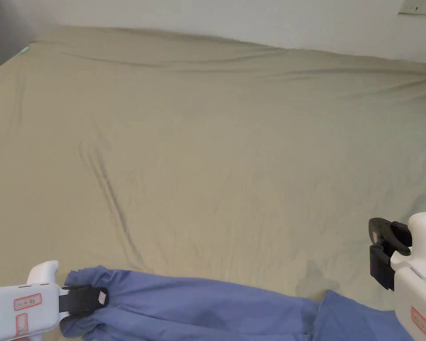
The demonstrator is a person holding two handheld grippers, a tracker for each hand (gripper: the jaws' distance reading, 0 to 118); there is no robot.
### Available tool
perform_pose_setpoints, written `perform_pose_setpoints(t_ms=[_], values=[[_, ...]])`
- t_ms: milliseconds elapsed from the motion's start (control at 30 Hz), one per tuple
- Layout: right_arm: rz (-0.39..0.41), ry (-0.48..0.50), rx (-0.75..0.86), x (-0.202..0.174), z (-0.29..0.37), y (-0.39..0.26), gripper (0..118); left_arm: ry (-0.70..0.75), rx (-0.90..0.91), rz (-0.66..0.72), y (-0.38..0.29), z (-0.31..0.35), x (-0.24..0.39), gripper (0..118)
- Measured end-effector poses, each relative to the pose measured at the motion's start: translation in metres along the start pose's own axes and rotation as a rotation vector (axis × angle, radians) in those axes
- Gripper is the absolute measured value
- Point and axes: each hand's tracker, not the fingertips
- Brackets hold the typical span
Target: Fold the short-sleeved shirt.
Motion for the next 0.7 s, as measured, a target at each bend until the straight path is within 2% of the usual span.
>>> perform_pose_setpoints(t_ms=[100,167,333,400,500,633,700], values=[[0.004,-0.01,-0.003,0.002,0.001,-0.001,2,0.101,-0.006,-0.135,0.01,0.003,0.018,10],[0.007,-0.016,-0.004,0.003,0.002,-0.002,2,0.118,0.022,-0.157,0.015,0.006,0.019,10],[0.009,-0.027,-0.007,0.008,0.002,-0.005,2,0.154,0.036,-0.13,0.021,0.019,0.011,10],[0.007,-0.032,-0.009,0.011,0.002,-0.006,2,0.224,0.048,-0.143,0.022,0.028,0.002,10],[0.002,-0.033,-0.01,0.013,0.001,-0.007,2,0.257,0.066,-0.048,0.026,0.047,-0.024,10],[0.002,-0.033,-0.009,0.012,0.001,-0.007,2,0.386,0.114,0.001,0.032,0.075,-0.042,10],[-0.001,-0.029,-0.005,0.012,0.001,-0.008,2,0.355,0.1,0.028,0.036,0.085,-0.038,10]])
